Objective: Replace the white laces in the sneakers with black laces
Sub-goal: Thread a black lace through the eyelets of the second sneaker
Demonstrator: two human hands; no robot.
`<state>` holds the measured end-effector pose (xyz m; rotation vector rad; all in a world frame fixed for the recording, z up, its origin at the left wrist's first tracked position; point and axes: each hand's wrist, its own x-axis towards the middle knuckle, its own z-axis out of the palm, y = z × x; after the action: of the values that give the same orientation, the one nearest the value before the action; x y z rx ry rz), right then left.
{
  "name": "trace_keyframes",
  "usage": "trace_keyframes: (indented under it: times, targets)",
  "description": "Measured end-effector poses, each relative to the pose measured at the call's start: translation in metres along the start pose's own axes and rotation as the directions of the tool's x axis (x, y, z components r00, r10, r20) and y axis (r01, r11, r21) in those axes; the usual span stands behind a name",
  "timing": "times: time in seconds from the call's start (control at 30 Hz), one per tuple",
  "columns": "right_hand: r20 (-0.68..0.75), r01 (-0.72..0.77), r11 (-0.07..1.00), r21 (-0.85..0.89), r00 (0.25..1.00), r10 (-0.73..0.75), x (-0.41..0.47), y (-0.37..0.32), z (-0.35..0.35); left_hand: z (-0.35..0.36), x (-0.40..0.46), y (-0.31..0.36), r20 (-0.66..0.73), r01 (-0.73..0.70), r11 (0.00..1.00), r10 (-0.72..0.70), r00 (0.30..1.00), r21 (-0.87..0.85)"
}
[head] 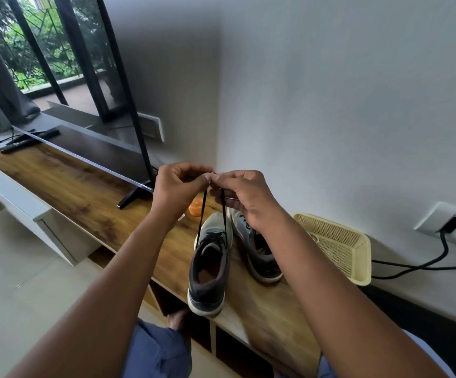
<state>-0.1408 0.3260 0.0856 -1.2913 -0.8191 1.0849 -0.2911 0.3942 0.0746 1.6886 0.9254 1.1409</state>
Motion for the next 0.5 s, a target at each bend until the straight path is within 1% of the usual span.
trace_keyframes:
  times: [0.07,0.17,0.27,0.4,0.5]
  targets:
    - [-0.039,0.078,0.996,-0.040,0.996,-0.079,0.001,0.001,0.000,-0.002,0.001,0.000,0.019,0.006,0.997,-0.005,1.000,-0.082]
    - [-0.092,0.150,0.983,-0.103,0.983,-0.159,0.001,0.006,0.001,0.000,0.000,0.001,0.049,0.001,0.992,0.005,0.999,-0.129]
    - [-0.131,0.203,0.974,-0.100,0.968,-0.215,0.001,0.005,0.002,0.004,0.000,0.001,0.008,-0.027,0.989,0.029,1.000,-0.146]
    - [-0.149,0.216,0.972,-0.095,0.962,-0.228,0.004,0.004,0.000,0.008,0.002,0.000,-0.078,-0.060,0.994,0.053,0.996,-0.089]
    - [-0.138,0.218,0.972,-0.087,0.964,-0.228,0.005,0.003,-0.003,0.011,0.003,-0.001,-0.040,-0.055,0.998,0.055,0.998,-0.010]
